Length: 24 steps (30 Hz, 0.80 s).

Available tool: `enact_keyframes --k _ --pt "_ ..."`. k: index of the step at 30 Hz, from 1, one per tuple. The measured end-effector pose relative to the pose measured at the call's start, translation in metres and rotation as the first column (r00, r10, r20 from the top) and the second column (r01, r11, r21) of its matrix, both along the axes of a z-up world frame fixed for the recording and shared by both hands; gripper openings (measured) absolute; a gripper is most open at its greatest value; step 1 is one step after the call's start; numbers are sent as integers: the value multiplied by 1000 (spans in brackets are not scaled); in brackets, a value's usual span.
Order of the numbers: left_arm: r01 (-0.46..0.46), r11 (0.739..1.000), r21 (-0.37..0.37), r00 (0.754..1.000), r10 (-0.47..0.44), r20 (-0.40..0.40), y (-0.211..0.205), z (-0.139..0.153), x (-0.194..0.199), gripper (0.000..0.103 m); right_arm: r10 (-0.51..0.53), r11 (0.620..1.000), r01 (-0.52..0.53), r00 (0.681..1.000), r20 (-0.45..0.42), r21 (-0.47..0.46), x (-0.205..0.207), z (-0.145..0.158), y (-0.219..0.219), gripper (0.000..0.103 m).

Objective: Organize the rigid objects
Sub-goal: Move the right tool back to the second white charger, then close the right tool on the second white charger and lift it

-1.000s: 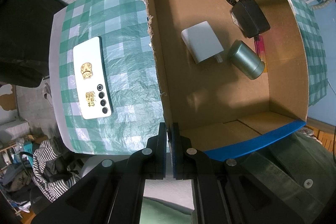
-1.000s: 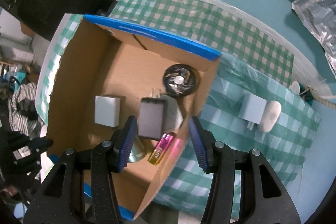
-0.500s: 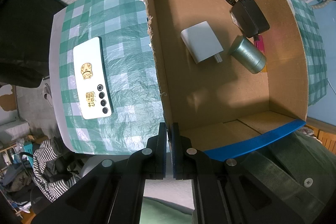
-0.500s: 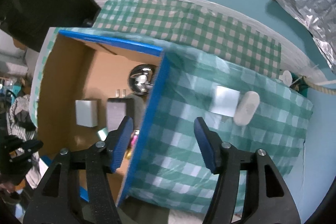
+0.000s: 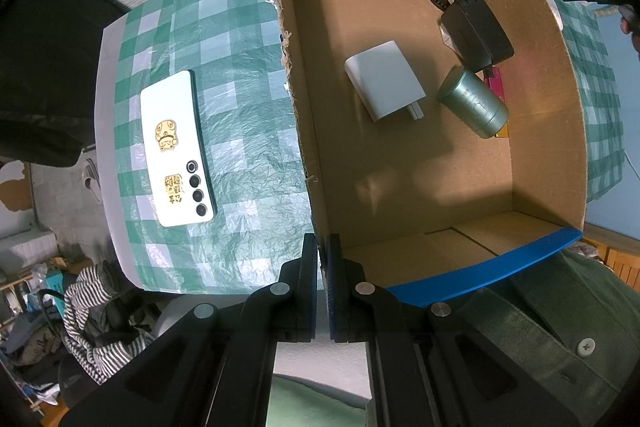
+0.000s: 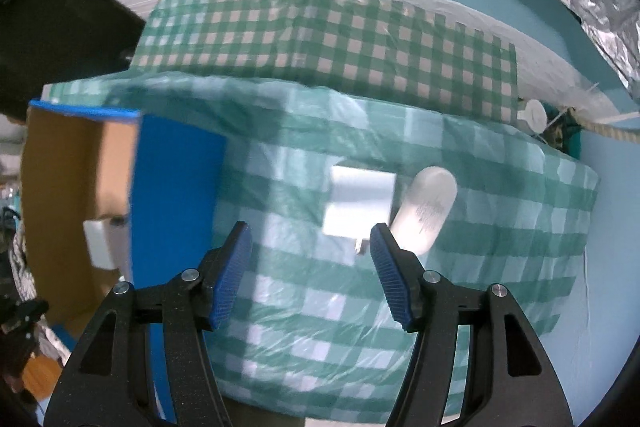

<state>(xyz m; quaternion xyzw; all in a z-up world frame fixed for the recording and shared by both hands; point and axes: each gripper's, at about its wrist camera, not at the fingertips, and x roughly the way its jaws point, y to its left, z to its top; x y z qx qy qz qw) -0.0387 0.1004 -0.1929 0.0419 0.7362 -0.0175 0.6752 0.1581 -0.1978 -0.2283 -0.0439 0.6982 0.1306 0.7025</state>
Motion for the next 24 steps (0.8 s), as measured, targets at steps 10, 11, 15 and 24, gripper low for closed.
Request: enact_keyframes --k 10,11,15,24 --pt "-13 1000 -6 1000 13 6 3 5 1 4 -15 999 15 1000 -3 -44 18 -38 -8 62" --pt "-15 1000 -7 1000 15 5 3 5 1 4 -14 999 14 1000 -4 -44 20 -42 -9 62" --pt "-21 1000 -11 1000 22 2 3 5 1 4 -6 998 6 1000 -9 -62 22 -50 -6 62" --pt "-25 1000 -15 1000 25 -8 3 3 2 4 -13 995 7 998 -59 -95 21 -69 -5 53"
